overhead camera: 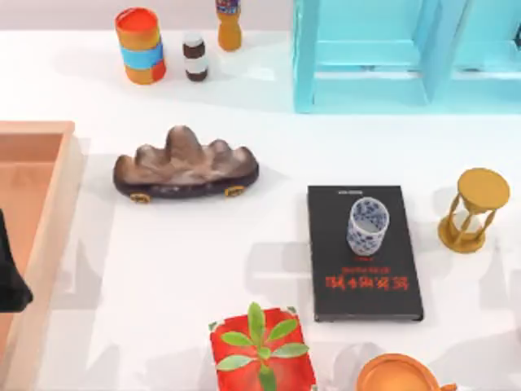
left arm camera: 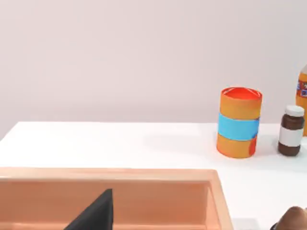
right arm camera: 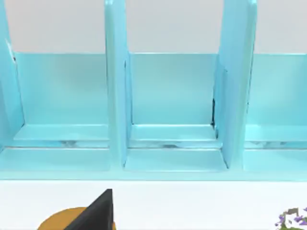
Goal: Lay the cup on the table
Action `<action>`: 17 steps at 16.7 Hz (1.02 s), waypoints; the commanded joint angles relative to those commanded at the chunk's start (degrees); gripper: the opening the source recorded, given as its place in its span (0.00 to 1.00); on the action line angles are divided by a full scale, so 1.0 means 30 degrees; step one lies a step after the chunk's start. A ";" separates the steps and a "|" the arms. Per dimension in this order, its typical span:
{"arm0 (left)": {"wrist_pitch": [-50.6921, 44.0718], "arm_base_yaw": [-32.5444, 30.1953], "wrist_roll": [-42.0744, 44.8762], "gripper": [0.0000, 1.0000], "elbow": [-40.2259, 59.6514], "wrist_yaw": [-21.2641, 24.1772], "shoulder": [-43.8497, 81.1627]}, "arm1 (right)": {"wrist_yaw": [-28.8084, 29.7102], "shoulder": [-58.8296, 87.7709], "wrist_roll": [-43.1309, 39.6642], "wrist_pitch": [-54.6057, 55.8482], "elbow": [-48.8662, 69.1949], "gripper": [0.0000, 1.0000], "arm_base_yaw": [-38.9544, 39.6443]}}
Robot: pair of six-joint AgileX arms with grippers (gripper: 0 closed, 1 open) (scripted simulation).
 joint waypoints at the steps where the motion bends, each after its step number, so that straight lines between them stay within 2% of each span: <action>1: 0.0000 0.0000 0.0000 1.00 0.0000 0.0000 0.0000 | 0.0000 0.0000 0.0000 0.0000 0.0000 1.00 0.0000; 5: -0.0634 -0.0365 -0.0437 1.00 0.1077 -0.0131 0.0974 | 0.0000 0.0000 0.0000 0.0000 0.0000 1.00 0.0000; 8: -0.2271 -0.1335 -0.1556 1.00 0.3847 -0.0458 0.3520 | 0.0000 0.0000 0.0000 0.0000 0.0000 1.00 0.0000; 12: -0.5641 -0.3413 -0.3825 1.00 0.9500 -0.1094 0.8835 | 0.0000 0.0000 0.0000 0.0000 0.0000 1.00 0.0000; 17: -1.1073 -0.6916 -0.7424 1.00 1.8581 -0.2049 1.7616 | 0.0000 0.0000 0.0000 0.0000 0.0000 1.00 0.0000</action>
